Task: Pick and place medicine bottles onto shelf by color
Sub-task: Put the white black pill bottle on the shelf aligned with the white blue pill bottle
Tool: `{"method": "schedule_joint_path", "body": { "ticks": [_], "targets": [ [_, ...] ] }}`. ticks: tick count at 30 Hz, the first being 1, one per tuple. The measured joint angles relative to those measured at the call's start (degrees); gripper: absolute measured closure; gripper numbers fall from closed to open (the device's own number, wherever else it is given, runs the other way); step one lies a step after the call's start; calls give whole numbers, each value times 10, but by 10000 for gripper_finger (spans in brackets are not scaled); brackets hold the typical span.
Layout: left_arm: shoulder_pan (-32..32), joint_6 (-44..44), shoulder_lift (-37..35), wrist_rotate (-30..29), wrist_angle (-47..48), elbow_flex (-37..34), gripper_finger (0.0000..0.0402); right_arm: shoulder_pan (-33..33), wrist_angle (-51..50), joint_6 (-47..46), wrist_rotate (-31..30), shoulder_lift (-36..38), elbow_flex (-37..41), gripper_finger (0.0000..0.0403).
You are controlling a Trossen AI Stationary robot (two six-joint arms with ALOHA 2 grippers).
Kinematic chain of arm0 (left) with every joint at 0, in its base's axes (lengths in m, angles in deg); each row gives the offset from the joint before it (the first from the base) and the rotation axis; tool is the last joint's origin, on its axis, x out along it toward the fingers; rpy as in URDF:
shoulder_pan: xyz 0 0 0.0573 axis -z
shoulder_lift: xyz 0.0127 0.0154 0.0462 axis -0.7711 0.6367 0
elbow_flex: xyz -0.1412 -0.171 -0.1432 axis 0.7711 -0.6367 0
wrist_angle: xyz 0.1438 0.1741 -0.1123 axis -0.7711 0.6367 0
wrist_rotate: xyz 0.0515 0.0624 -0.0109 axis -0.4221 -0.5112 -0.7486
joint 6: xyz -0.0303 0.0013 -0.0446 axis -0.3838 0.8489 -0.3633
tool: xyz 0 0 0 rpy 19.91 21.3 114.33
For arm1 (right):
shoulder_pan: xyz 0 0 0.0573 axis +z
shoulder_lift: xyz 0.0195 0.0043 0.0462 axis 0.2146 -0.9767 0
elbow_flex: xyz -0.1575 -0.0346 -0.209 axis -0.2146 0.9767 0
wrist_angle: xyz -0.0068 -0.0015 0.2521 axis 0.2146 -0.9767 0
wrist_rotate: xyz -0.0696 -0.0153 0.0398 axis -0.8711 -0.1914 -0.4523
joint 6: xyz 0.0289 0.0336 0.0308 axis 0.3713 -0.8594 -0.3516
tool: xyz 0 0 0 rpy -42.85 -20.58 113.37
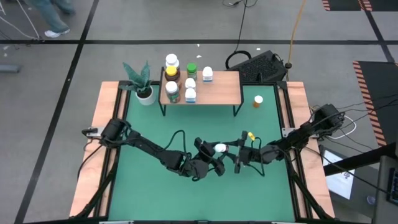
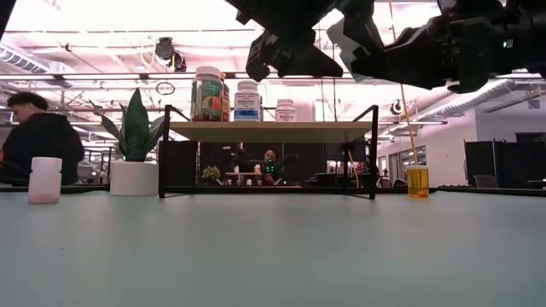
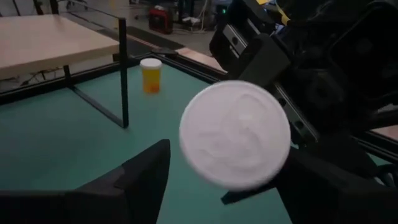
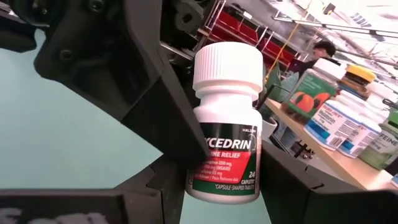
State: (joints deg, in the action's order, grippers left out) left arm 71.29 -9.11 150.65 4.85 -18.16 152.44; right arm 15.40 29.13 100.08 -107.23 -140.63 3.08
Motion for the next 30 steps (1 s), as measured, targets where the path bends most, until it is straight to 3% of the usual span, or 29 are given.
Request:
{"method": "schedule_joint_path", "body": {
  "ticks": [13, 18, 22, 25, 30],
  "targets": [
    [-1, 34, 0, 12, -4, -1, 247, -3, -11, -1, 18, 0, -9, 239],
    [0, 76, 0, 32, 21, -1, 245, -4, -29, -50, 23, 0, -9, 213],
    [3, 147, -5, 59, 60, -1, 232, -4, -116, -132, 31, 29, -10, 175],
    [4, 209, -8, 122, 94, -1, 232, -6, -229, -206, 90, 72, -10, 153],
    [1, 229, -11, 253, 149, -2, 241, -27, -343, -304, 258, 151, -11, 133]
  ]
}}
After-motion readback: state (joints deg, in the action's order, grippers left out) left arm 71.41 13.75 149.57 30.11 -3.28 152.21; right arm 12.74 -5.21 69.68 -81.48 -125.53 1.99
